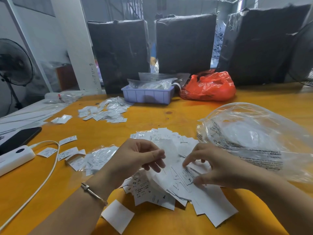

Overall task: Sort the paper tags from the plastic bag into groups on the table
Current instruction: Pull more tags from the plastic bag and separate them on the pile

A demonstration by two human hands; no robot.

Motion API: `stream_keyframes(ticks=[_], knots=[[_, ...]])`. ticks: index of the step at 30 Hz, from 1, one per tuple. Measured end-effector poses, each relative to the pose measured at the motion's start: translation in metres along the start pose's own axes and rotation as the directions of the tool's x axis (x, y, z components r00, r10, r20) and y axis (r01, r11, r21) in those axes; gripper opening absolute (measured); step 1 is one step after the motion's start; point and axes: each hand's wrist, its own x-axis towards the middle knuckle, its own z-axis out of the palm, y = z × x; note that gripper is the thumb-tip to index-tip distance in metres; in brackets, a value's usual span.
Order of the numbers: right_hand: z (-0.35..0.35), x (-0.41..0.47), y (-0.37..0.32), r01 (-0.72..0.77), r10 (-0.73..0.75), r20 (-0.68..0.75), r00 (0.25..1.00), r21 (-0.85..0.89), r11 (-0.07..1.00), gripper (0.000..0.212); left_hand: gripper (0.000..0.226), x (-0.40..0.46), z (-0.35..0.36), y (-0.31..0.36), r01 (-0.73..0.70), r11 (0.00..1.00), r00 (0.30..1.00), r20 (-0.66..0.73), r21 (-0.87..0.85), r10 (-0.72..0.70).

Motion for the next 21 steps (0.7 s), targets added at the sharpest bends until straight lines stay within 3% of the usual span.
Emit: stream_keyframes(ticks=[5, 11, 16, 21], knots=[[0.005, 0.004, 0.002, 0.037, -0.038, -0.049, 0.998, -0.018, 0.999, 0.029, 0.014, 0.001, 0.0, -0.001, 0.003, 1.0, 1.0, 0.014, 0.021, -0.004], [0.008, 0.008, 0.003, 0.078, -0.079, -0.081, 0.994, -0.019, 0.997, 0.041, 0.021, 0.001, 0.0, -0.001, 0.017, 1.0, 0.999, 0.04, 0.023, -0.017], [0.011, 0.009, 0.004, 0.076, -0.068, -0.133, 0.989, 0.059, 0.995, 0.032, 0.027, 0.001, 0.001, 0.0, 0.013, 1.0, 1.0, 0.026, 0.02, -0.013], [0.014, 0.011, 0.006, 0.088, -0.026, -0.219, 0.975, 0.281, 0.956, 0.018, 0.025, 0.002, 0.002, 0.0, 0.016, 1.0, 0.999, 0.028, 0.021, -0.017]])
